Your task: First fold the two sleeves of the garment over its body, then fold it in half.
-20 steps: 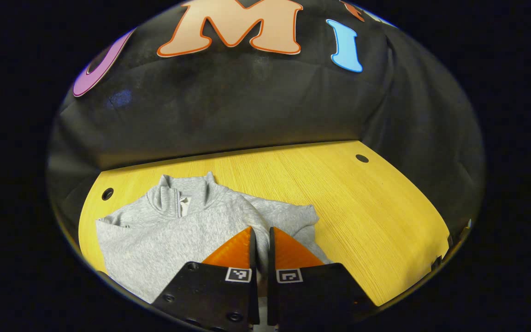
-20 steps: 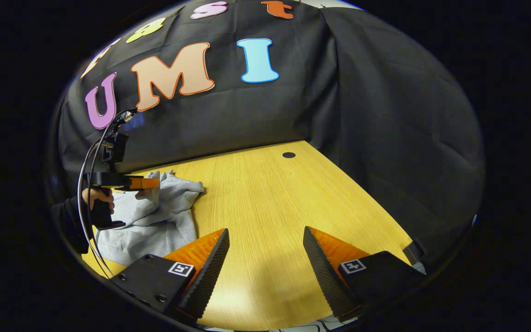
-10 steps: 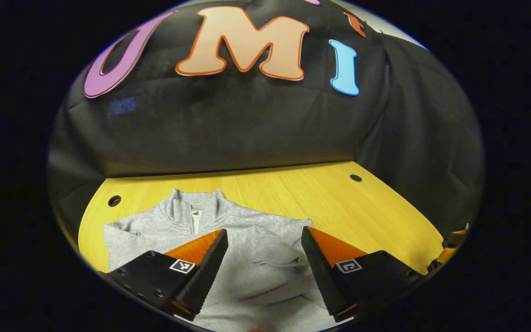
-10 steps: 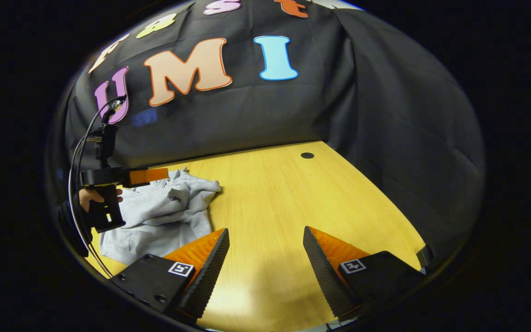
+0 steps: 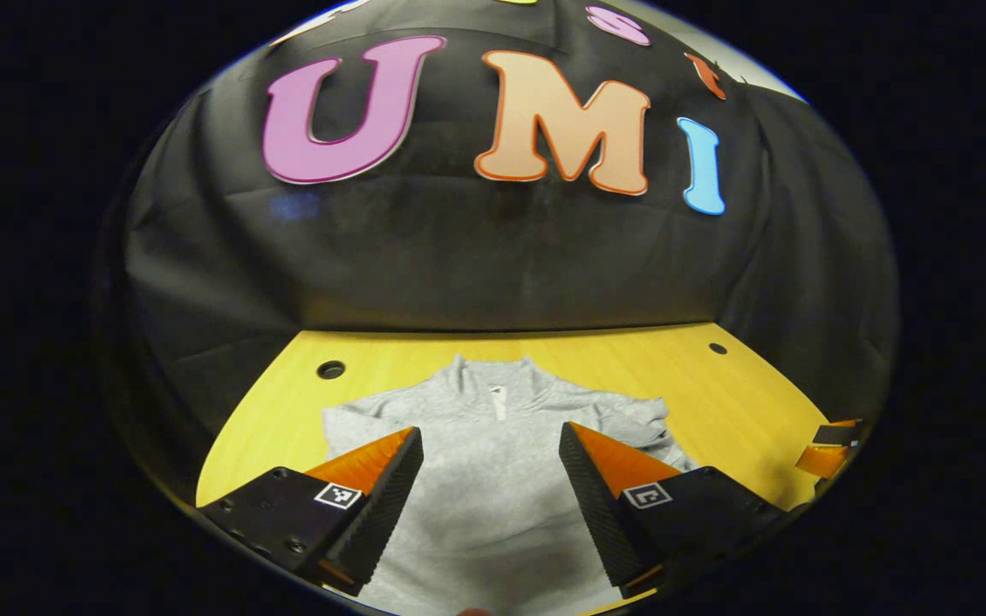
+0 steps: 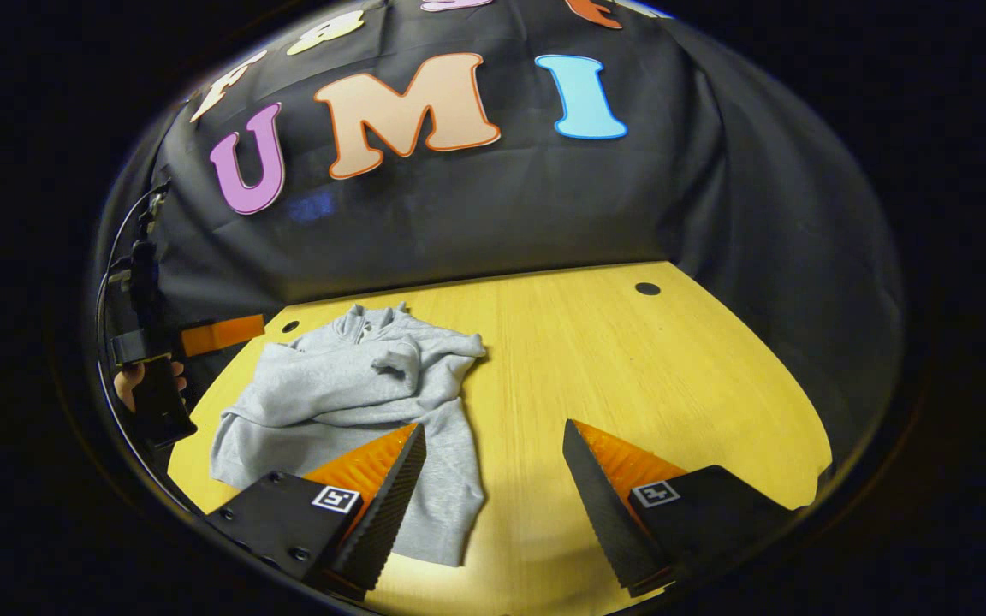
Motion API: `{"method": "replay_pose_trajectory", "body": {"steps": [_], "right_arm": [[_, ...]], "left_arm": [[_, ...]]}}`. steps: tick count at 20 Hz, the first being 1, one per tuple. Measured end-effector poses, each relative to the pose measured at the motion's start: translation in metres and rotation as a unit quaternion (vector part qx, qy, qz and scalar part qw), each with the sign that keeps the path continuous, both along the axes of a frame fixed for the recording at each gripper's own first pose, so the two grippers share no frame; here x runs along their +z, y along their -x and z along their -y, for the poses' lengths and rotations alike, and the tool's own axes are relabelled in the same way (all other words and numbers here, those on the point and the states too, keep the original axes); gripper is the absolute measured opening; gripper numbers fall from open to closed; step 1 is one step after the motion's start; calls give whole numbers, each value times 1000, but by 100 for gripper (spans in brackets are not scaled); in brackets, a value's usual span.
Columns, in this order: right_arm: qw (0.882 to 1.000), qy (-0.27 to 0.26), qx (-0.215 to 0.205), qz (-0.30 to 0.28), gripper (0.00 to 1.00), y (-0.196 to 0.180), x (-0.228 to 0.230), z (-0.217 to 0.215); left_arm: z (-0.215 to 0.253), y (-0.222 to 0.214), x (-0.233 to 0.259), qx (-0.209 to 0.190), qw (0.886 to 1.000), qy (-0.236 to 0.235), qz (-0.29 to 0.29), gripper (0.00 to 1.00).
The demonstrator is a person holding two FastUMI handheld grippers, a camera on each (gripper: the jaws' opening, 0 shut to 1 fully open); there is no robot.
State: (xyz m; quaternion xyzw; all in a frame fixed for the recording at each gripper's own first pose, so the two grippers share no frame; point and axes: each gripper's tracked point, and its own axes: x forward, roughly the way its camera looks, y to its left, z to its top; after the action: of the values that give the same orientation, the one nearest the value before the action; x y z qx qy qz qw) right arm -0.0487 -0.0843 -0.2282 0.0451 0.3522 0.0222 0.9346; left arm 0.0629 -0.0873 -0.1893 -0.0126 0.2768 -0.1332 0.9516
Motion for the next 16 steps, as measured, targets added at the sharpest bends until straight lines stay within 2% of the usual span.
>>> {"method": "replay_pose_trajectory", "body": {"steps": [5, 8, 13, 14, 16], "right_arm": [[1000, 3, 21, -6, 99, 2, -10, -24], [999, 17, 27, -13, 96, 16, -28, -30], [997, 36, 51, -47, 96, 48, -64, -45], [996, 40, 55, -53, 99, 54, -71, -47], [995, 40, 63, -69, 97, 66, -80, -52]], "left_arm": [[-67, 33, -13, 43, 999, -7, -25, 95], [-92, 60, -31, 71, 996, -6, -51, 95], [-121, 107, -57, 76, 994, -25, -77, 95], [-123, 117, -64, 76, 993, -24, -88, 95], [-127, 134, -76, 78, 991, -17, -110, 95]]}}
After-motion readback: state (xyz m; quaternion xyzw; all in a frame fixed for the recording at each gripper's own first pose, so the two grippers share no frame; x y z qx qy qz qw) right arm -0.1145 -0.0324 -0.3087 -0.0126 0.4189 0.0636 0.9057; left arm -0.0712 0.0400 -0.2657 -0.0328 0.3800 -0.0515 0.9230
